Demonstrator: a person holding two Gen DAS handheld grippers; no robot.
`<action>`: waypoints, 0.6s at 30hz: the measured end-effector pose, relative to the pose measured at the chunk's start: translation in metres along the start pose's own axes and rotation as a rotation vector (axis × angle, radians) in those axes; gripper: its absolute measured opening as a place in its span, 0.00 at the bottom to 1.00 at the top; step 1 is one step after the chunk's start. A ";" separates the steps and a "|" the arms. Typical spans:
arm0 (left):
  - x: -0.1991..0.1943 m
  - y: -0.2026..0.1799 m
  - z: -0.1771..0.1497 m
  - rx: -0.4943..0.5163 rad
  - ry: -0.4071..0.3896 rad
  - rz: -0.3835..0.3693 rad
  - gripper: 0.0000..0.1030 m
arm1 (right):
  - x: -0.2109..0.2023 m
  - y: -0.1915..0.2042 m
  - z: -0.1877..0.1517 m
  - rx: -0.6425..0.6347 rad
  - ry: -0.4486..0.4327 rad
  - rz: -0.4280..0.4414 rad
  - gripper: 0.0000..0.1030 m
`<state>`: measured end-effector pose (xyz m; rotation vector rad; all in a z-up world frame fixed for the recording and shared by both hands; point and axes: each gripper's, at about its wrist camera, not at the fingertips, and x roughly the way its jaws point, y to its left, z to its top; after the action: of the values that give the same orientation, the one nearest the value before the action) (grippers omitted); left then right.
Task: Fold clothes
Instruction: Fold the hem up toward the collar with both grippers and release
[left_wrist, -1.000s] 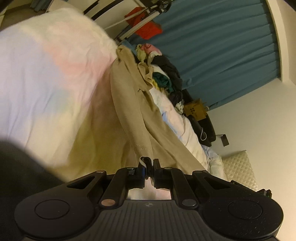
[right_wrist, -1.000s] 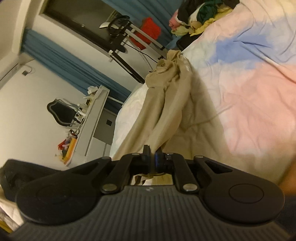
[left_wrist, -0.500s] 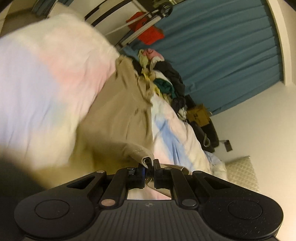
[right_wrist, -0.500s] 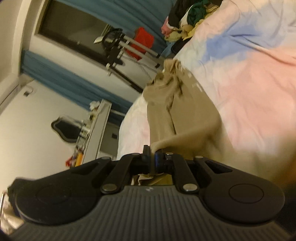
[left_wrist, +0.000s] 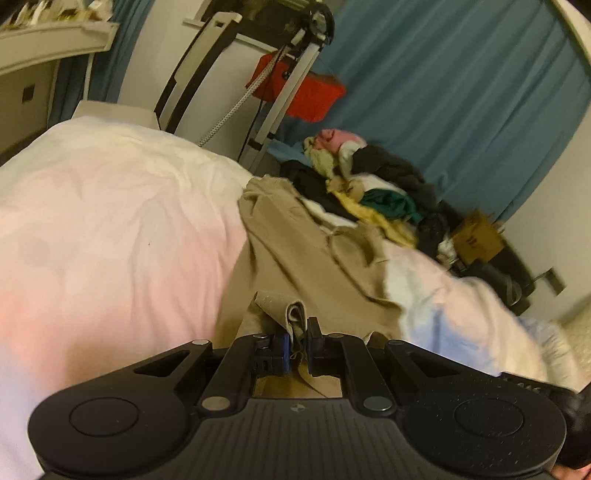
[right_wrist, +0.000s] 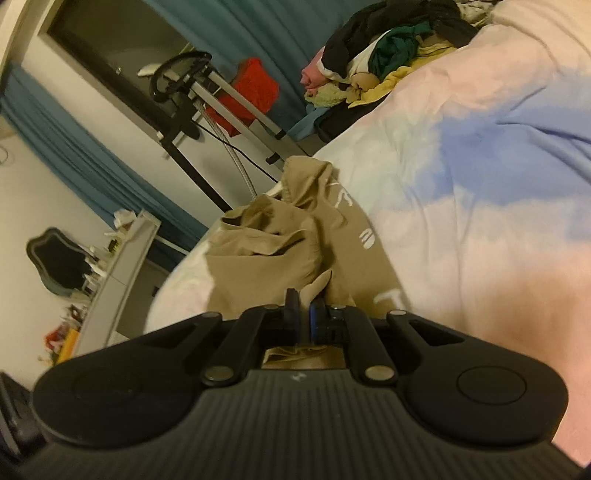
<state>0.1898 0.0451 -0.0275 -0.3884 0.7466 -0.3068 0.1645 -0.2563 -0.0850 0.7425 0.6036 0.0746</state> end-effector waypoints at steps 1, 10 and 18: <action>0.013 0.002 0.001 0.004 0.004 0.003 0.09 | 0.009 -0.003 0.000 -0.023 -0.002 -0.007 0.09; 0.073 0.015 -0.007 0.124 0.025 0.062 0.12 | 0.070 -0.005 -0.014 -0.205 0.055 -0.128 0.08; 0.029 -0.004 -0.007 0.209 -0.022 0.065 0.54 | 0.043 0.028 -0.014 -0.345 0.016 -0.187 0.13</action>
<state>0.2041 0.0280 -0.0477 -0.1696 0.6965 -0.3151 0.1961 -0.2155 -0.0956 0.3502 0.6522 0.0112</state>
